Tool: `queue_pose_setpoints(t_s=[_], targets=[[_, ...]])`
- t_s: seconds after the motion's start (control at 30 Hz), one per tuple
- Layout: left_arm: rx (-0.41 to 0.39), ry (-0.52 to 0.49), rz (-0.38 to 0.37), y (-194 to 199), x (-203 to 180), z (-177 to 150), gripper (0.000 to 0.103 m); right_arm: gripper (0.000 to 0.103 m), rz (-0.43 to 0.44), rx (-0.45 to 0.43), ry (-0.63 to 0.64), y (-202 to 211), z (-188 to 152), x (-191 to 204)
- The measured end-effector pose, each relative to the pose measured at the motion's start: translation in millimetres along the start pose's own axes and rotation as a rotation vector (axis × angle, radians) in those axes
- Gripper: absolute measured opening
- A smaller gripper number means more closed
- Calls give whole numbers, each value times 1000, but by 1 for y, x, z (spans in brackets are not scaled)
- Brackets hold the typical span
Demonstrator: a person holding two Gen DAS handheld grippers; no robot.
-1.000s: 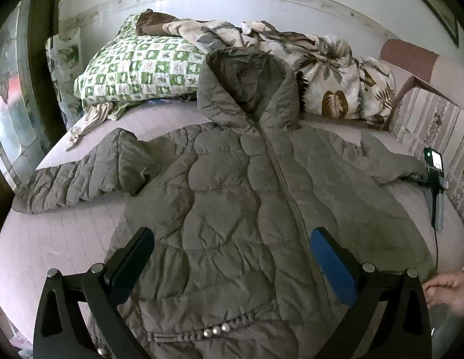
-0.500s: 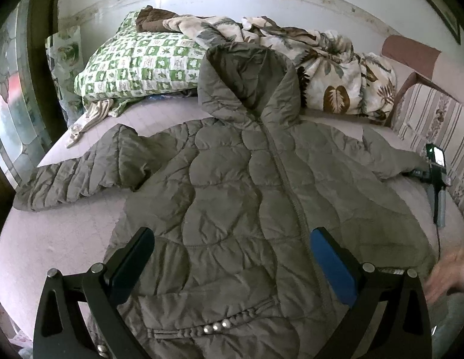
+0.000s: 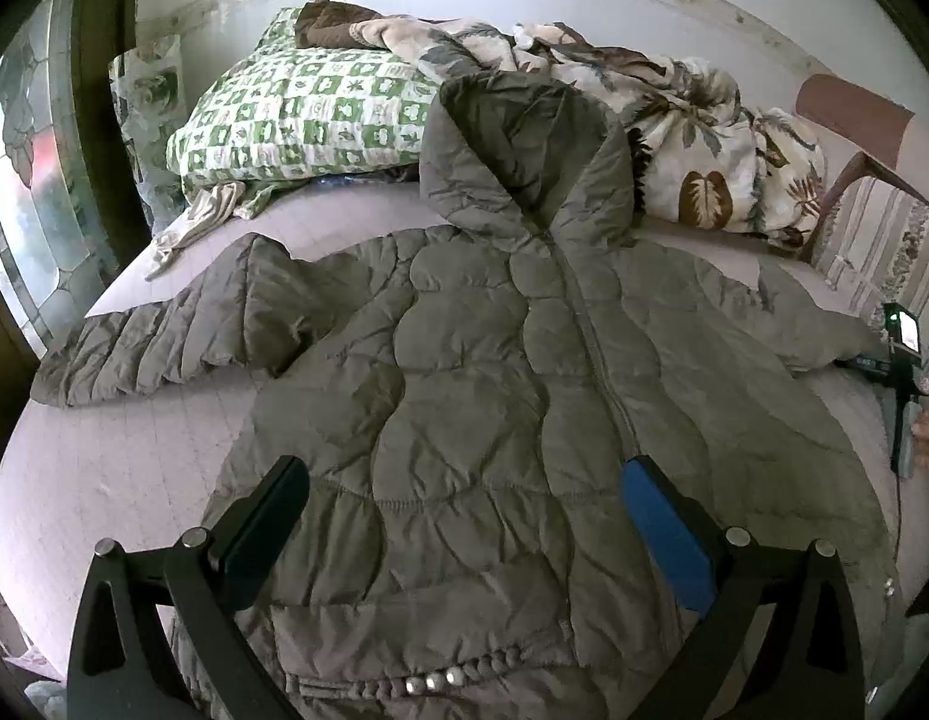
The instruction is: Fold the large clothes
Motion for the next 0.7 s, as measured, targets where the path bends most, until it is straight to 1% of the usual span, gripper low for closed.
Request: queue_pose_setpoints(t_s=[0.13, 0.23, 0.3, 0.37, 0.43, 0.47, 0.5, 0.57, 0.6, 0.63, 0.7], targets=[[18, 19, 6, -7, 1, 2, 103, 103, 2, -1, -1, 0, 0, -1], [15, 17, 19, -7, 1, 3, 103, 103, -1, 2, 1, 0, -1, -2], [11, 11, 17, -6, 3, 5, 103, 103, -23, 28, -11, 3, -2, -1], [4, 14, 17, -4, 7, 6, 103, 103, -54, 63, -44, 16, -7, 3], [-3, 28, 2, 1, 14, 6, 103, 103, -44, 81, -79, 35, -22, 7], [-6, 31, -3, 4, 17, 6, 103, 103, -23, 73, -89, 53, -31, 12], [-11, 30, -4, 8, 20, 5, 103, 103, -24, 49, -80, 75, -40, 18], [-19, 22, 1, 16, 25, 3, 103, 103, -40, -4, -15, 118, -54, 38], [-22, 16, 1, 21, 28, 1, 103, 103, -26, -31, 21, 145, -62, 54], [-22, 13, 0, 26, 30, -1, 103, 103, -12, -41, 33, 159, -67, 64], [-21, 20, -7, 31, 35, -4, 103, 103, 78, -88, 68, 211, -86, 104]])
Point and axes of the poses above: each gripper's, at about its wrist camera, not at the fingertips, and y roughly against the way its jaws point, x to its left, z to its top, the point moved 3 cm from there along -y, roughly the way its jaws point, and after that the axes turned 1 degree about x, right-handed, at the moved point
